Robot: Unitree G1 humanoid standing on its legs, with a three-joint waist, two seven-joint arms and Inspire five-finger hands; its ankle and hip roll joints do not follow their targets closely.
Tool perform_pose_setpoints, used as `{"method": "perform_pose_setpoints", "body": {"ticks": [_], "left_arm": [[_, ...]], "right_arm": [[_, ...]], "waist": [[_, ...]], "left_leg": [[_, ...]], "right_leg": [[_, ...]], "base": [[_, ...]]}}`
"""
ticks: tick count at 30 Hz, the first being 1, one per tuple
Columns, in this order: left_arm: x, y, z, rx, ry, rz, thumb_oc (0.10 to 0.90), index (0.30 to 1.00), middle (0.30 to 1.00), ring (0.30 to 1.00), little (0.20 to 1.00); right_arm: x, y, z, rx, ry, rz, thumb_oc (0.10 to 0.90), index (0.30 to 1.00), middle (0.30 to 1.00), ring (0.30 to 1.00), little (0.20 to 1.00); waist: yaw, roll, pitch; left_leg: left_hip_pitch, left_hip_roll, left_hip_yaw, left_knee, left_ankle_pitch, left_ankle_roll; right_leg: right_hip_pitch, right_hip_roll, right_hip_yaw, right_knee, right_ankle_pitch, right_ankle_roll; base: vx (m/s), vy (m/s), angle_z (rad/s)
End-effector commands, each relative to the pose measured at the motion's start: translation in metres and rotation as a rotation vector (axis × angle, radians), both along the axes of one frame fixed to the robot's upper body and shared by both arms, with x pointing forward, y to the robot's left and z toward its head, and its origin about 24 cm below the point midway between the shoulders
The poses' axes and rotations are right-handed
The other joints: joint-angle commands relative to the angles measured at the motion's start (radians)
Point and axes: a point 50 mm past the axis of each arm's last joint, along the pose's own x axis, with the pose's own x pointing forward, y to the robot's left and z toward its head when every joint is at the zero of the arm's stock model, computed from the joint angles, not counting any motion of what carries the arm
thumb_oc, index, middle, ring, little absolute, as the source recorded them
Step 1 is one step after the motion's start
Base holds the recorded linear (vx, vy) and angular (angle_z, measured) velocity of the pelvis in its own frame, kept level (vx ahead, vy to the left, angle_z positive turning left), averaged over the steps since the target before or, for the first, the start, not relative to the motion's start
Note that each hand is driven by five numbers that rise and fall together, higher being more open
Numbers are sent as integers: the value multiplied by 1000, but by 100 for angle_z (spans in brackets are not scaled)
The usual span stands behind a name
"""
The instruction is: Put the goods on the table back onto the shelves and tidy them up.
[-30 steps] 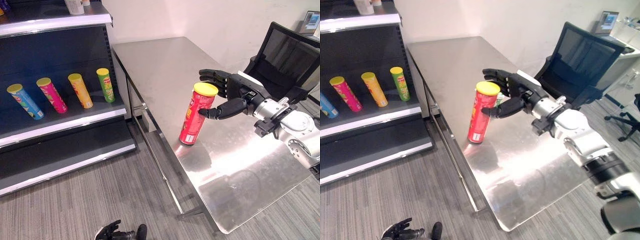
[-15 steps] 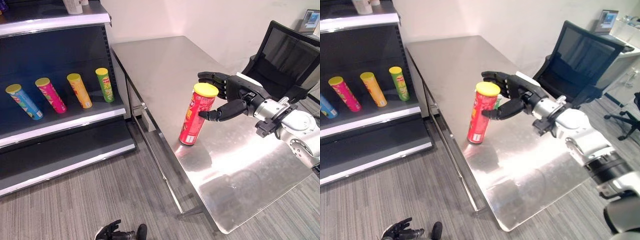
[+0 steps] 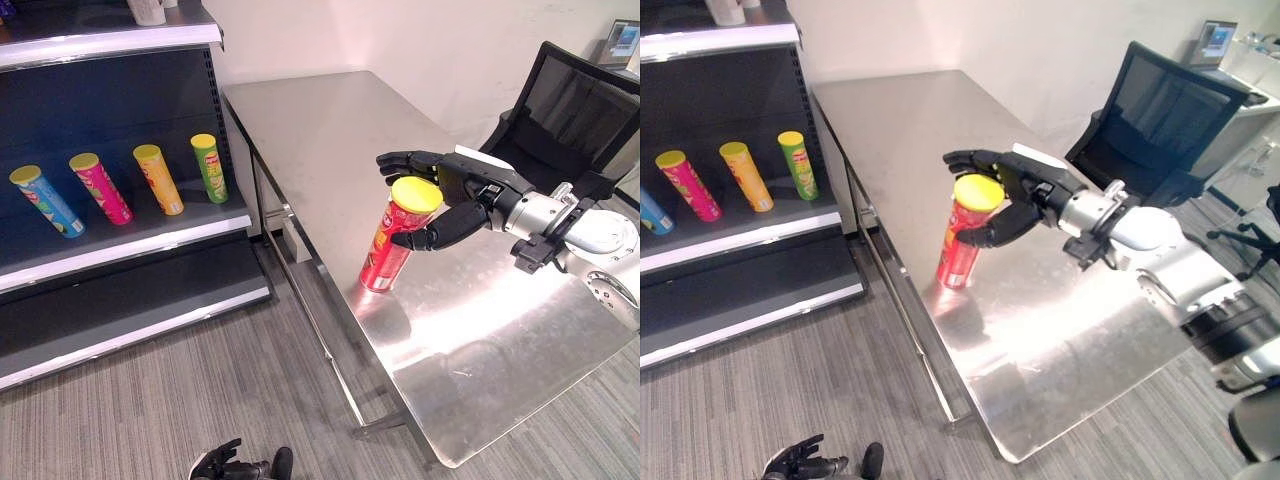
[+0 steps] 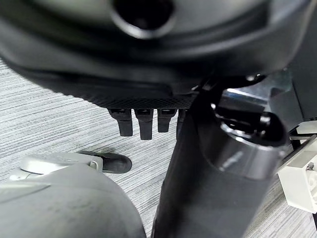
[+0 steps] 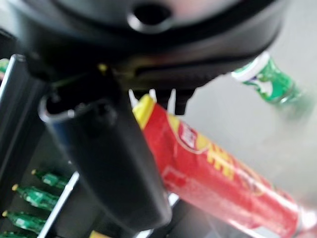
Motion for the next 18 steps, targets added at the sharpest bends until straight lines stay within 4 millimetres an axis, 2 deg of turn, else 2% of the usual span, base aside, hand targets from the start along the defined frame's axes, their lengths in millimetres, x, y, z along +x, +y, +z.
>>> {"method": "perform_pose_setpoints", "body": {"ticks": [1,8,18], "left_arm": [[-3,-7,-1,-4,7,-114,800,900,900,900,900],[0,-8,-1,-12,-3,-116,800,900,900,900,900],[-3,-6,-2,-9,7,-110,800,900,900,900,900]], "right_arm": [[-7,10,64,-11,-210,57,800,900,900,900,900],[-1,20,56,-100,-144,86,800,900,900,900,900],[1,19,47,-132,-103,79,800,900,900,900,900]], "waist": [[35,-12,-59],[37,-21,-58],[40,-26,-56]], "left_leg": [[103,90,75,10,-145,-78],[99,93,83,10,-142,-81],[98,92,82,10,-143,-80]], "right_leg": [[-20,-76,10,6,3,99],[-29,-74,17,6,7,98],[-31,-78,16,6,8,99]], "base": [[-12,8,-4],[-11,12,-3],[0,0,0]]}}
